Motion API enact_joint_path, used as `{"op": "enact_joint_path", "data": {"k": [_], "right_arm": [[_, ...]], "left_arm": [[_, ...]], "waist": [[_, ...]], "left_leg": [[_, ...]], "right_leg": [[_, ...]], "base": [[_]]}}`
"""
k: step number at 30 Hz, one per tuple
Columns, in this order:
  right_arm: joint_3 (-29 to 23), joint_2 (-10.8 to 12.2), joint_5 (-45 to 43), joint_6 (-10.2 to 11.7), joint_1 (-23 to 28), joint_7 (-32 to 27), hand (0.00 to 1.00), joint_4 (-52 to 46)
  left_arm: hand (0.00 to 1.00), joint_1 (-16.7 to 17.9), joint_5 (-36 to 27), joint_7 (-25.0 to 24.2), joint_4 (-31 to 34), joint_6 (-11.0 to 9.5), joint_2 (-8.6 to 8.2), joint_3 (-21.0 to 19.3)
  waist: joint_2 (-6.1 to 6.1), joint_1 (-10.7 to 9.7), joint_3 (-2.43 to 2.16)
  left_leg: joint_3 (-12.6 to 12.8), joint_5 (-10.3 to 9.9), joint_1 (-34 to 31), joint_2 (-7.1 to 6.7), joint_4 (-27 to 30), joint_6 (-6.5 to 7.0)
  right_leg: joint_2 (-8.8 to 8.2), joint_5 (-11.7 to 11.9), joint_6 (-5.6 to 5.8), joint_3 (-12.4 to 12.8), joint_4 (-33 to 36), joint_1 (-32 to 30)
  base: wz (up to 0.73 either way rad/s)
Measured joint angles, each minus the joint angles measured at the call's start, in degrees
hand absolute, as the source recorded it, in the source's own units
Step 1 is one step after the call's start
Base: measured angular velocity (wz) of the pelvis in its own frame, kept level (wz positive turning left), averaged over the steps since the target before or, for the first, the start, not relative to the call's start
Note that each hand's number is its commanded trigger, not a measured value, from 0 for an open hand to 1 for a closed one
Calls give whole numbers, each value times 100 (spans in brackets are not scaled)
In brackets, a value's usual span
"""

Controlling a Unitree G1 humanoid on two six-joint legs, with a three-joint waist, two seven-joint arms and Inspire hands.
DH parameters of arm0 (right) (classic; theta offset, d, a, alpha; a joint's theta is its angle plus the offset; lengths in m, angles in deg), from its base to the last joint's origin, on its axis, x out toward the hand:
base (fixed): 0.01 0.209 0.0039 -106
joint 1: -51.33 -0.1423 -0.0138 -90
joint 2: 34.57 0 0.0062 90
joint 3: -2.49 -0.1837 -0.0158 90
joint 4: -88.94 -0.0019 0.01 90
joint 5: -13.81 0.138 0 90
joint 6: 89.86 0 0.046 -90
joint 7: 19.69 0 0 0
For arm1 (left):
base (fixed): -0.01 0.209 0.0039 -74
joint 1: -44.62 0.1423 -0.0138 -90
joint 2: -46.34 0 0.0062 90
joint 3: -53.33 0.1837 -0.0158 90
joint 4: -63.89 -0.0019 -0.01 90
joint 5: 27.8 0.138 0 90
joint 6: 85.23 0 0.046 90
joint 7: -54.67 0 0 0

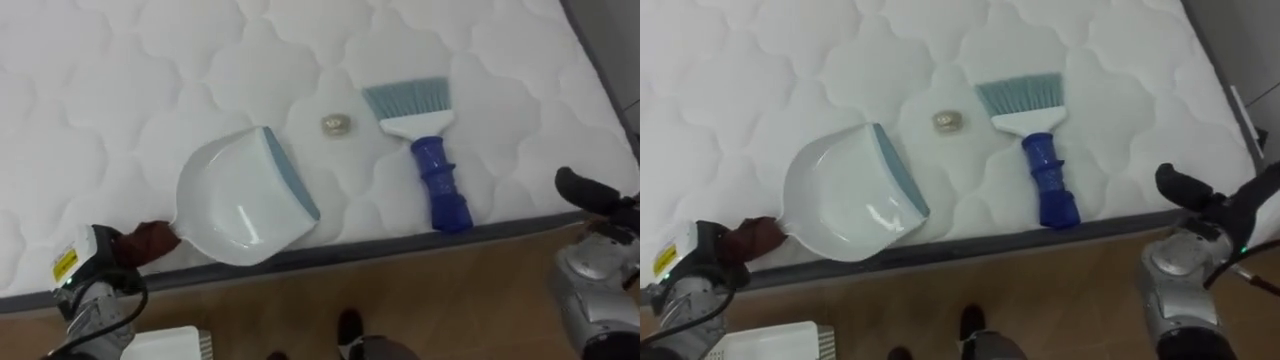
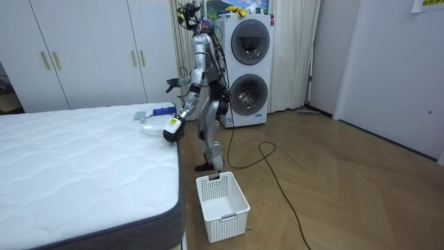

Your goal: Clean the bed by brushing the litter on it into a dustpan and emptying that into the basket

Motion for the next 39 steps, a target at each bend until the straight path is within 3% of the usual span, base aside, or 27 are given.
{"op": "enact_joint_path", "data": {"k": [4,11,15,23,39], "right_arm": [[292,1,-152,-3,-292,1,0,37],[577,6,-557,-7,-316,125,0,71],[955,50,-615,-68,-319,352,0,75],[1325,104,-618,-259,-324,993,0,213],[1323,112,-618,-257,-515,1068,0,210]], "left_arm": [[100,-108,-287,-337,-14,80,4,109],[100,-229,-557,-968,-9,203,7,186],[100,-373,-600,-1186,-9,278,8,241],[100,-541,-603,-1426,4,363,6,266],[100,-610,-603,-1431,6,451,13,262]], "waist": [[38,28,86],[53,271,97],[64,303,105],[162,325,173],[191,333,161]], "left_leg": [[-75,-5,-76,6,52,0],[-83,-66,-212,76,194,2],[-79,-68,-290,99,310,5],[-79,-148,-379,69,408,41],[-78,-148,-447,67,475,41]], "right_leg": [[-25,1,-3,-97,-5,0],[8,-23,-25,-138,15,-75],[-9,-40,-32,-191,46,-86],[-89,-132,-15,-210,255,-222],[-132,-140,-37,-272,379,-304]], "base": [[9],[1],[6],[2],[0]]}}
